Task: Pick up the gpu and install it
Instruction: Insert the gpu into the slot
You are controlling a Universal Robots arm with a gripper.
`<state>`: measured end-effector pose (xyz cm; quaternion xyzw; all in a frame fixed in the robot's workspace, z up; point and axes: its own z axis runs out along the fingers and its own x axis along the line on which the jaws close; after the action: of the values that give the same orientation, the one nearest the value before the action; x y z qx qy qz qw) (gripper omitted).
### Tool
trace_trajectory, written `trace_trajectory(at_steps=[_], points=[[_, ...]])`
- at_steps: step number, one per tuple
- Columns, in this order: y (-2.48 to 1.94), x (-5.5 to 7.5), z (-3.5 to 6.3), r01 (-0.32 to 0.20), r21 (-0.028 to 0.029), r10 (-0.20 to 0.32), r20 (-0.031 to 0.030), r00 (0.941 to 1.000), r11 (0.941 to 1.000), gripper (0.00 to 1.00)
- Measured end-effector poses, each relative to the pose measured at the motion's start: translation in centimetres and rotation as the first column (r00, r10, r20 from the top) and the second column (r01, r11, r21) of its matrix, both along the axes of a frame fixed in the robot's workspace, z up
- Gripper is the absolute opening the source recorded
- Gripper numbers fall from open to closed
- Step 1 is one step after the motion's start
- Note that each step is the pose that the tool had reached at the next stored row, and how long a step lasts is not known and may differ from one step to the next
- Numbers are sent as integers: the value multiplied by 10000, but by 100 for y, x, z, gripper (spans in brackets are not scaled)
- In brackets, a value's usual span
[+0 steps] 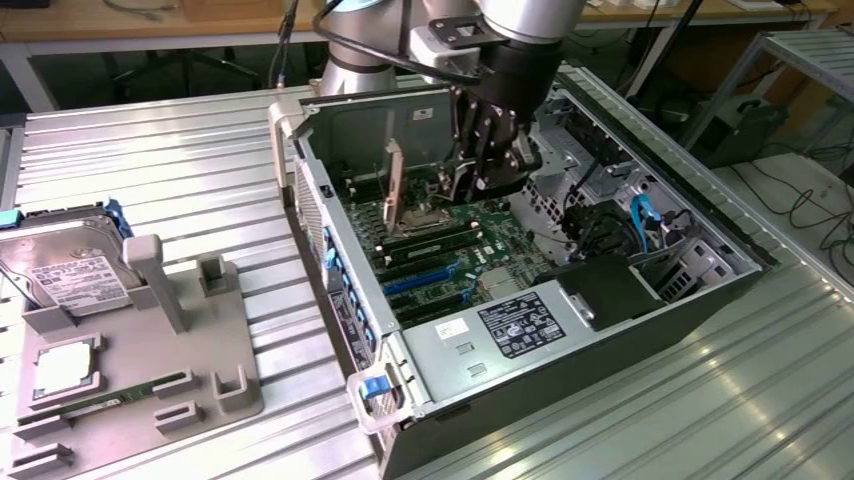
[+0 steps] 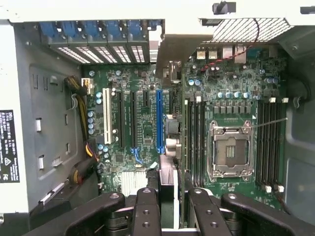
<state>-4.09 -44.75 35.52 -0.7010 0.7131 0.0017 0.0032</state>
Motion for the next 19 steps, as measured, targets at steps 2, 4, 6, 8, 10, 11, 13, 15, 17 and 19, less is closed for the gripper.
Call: trace_trajectory(at_steps=[2, 4, 6, 8, 10, 11, 13, 15, 17, 19], points=[[0, -6, -21, 0, 1, 0, -45, 10000, 10000, 28], [0, -7, -48, -6, 1, 6, -91, 10000, 10000, 28], [0, -8, -83, -30, 0, 30, -116, 9999, 10000, 28], [0, -7, -121, -52, -1, 52, -129, 9999, 10000, 28], [0, -7, -158, -64, 1, 64, -137, 9999, 10000, 28], [0, -7, -178, -66, 1, 66, -141, 9999, 10000, 28], [0, -10, -213, -68, 0, 68, -152, 9999, 10000, 28], [0, -28, -247, -68, 0, 68, -155, 9999, 10000, 28], [0, -33, -284, -68, 1, 68, -160, 9998, 10000, 28], [-2, -35, -326, -67, 1, 67, -181, 9998, 10000, 28]])
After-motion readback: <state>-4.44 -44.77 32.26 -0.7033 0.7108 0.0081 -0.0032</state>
